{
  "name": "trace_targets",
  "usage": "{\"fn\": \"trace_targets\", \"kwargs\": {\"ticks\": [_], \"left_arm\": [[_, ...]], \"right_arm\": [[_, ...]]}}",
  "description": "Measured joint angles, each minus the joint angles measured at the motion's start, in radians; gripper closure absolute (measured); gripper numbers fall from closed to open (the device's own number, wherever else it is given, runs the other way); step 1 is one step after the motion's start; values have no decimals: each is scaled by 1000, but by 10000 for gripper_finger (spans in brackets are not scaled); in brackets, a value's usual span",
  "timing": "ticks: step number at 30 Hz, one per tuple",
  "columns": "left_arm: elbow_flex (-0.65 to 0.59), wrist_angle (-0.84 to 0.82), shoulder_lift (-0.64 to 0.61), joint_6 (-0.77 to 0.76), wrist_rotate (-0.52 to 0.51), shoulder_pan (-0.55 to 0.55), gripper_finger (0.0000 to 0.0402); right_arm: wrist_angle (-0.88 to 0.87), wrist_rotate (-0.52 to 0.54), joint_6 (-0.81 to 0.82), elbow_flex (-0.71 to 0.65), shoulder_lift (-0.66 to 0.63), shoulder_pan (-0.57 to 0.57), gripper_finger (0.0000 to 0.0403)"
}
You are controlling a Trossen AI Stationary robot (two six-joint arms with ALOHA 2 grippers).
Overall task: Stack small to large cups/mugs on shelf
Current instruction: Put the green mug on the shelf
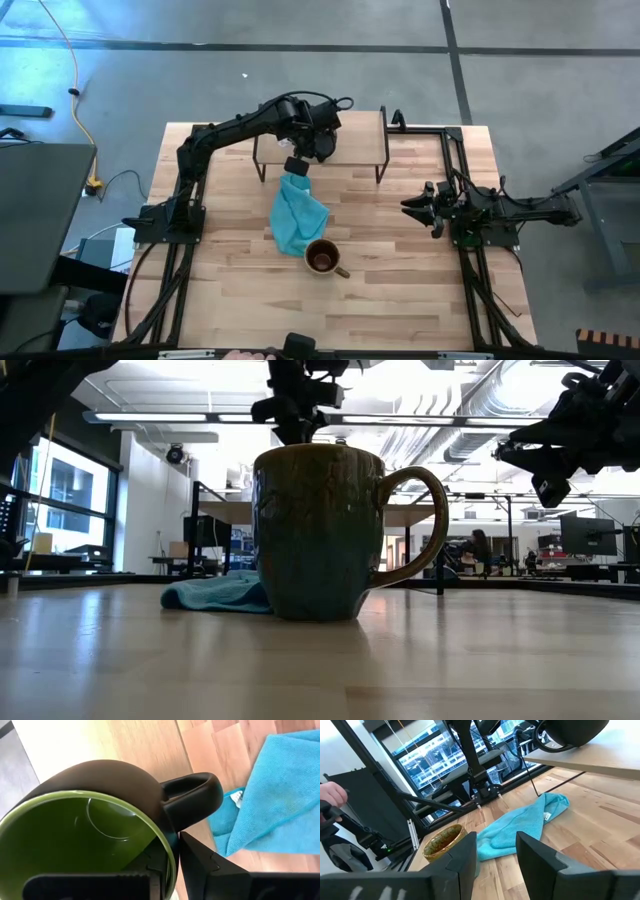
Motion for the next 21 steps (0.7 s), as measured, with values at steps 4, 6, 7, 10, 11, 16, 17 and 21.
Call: {"fn": "trace_targets", "kwargs": {"ticks": [4,6,7,10,11,16,17,21], "left_arm": [[0,0,1,0,-7,0,367],[0,1,1,0,-7,0,367],[0,2,1,0,-7,0,367],[0,4,1,-1,-8,0,366],[0,5,1,-1,-8,0,365],[0,10,1,-1,-14,1,350],[0,11,1,-1,-14,1,346],[0,11,1,-3,-13,1,326]], "right_arm": [[0,0,-3,0,0,0,275],[0,0,-4,0,0,0,275],[0,0,-4,0,0,0,275],[0,0,-4,0,0,0,275],[0,0,-4,0,0,0,275],[0,-1,-6,0,0,0,275],[0,-1,-7,0,0,0,275],[0,-1,-9,0,0,0,275]]}}
